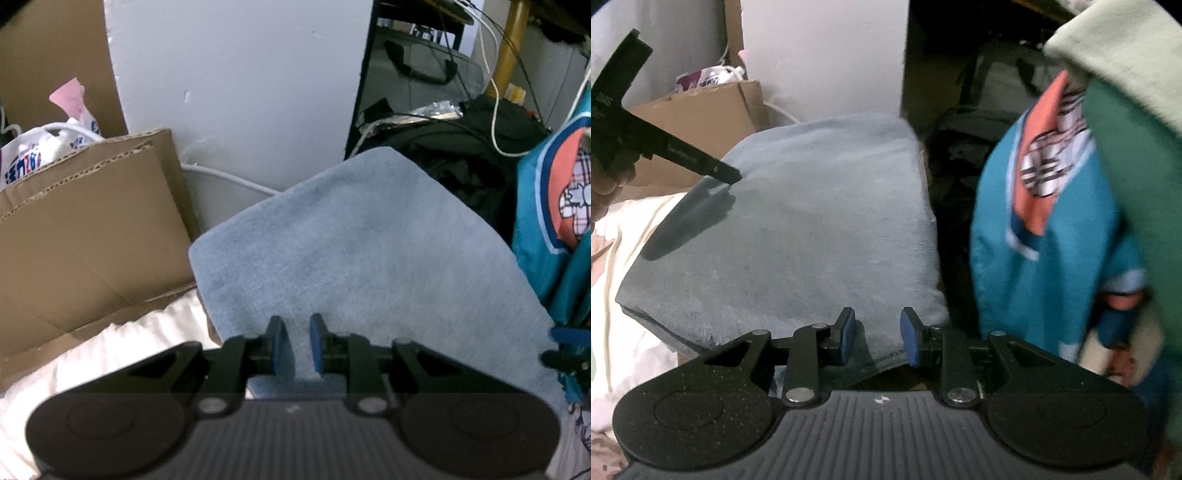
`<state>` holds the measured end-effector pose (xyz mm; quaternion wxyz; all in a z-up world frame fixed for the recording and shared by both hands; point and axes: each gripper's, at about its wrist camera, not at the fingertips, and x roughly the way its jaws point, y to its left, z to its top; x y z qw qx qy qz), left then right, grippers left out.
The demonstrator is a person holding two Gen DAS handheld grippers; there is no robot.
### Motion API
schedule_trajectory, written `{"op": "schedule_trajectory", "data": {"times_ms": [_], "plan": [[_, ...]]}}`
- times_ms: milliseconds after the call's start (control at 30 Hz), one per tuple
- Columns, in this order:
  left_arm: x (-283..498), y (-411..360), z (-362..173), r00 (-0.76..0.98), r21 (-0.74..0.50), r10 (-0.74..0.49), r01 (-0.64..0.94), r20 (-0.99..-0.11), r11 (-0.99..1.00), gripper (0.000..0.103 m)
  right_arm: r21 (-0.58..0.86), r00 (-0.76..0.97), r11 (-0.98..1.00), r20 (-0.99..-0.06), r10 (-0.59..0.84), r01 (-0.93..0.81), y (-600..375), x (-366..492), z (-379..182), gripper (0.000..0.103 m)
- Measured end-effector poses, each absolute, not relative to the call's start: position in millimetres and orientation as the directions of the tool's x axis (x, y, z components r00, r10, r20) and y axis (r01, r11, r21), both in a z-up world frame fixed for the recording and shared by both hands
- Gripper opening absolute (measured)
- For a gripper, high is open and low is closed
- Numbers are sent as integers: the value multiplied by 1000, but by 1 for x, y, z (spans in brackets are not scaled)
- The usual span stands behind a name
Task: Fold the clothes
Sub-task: 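Open the right gripper and lift it off the jeans stack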
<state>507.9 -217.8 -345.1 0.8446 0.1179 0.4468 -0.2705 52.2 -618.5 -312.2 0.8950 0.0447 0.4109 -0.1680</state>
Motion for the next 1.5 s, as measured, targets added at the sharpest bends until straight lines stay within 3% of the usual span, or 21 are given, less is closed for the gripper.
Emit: {"op": "schedule_trajectory", "data": {"times_ms": [200,300,533,667,833,1133,1300,1367,1500], "plan": [[506,-220,-344,461,-36,-337,547,-821,837,19,53,653,910,-714,-253,411,-615,29,-301,36],[502,-222,-341,467,-24,-325,542,-822,840,19,125,667,870,-696,-265,477,-617,18,-303,44],[488,-216,-338,471,11,-305,557,-828,830,19,401,697,675,-677,-237,619,-632,0,-333,50],[477,-212,-337,470,29,-293,565,-832,825,20,472,724,625,-651,-228,622,-631,1,-342,60],[455,-211,-334,487,73,-272,579,-830,812,26,560,745,554,-643,-178,616,-631,3,-360,62],[421,-193,-333,478,34,-298,571,-826,820,29,736,807,393,-589,-28,551,-625,2,-389,62],[405,-186,-331,469,30,-288,561,-835,827,32,730,804,431,-594,16,531,-612,3,-386,40],[400,-185,-328,463,36,-277,561,-842,827,32,720,800,451,-599,21,527,-609,2,-382,24],[390,-180,-320,446,36,-255,547,-858,837,34,702,789,462,-615,7,543,-607,-1,-369,20]]}}
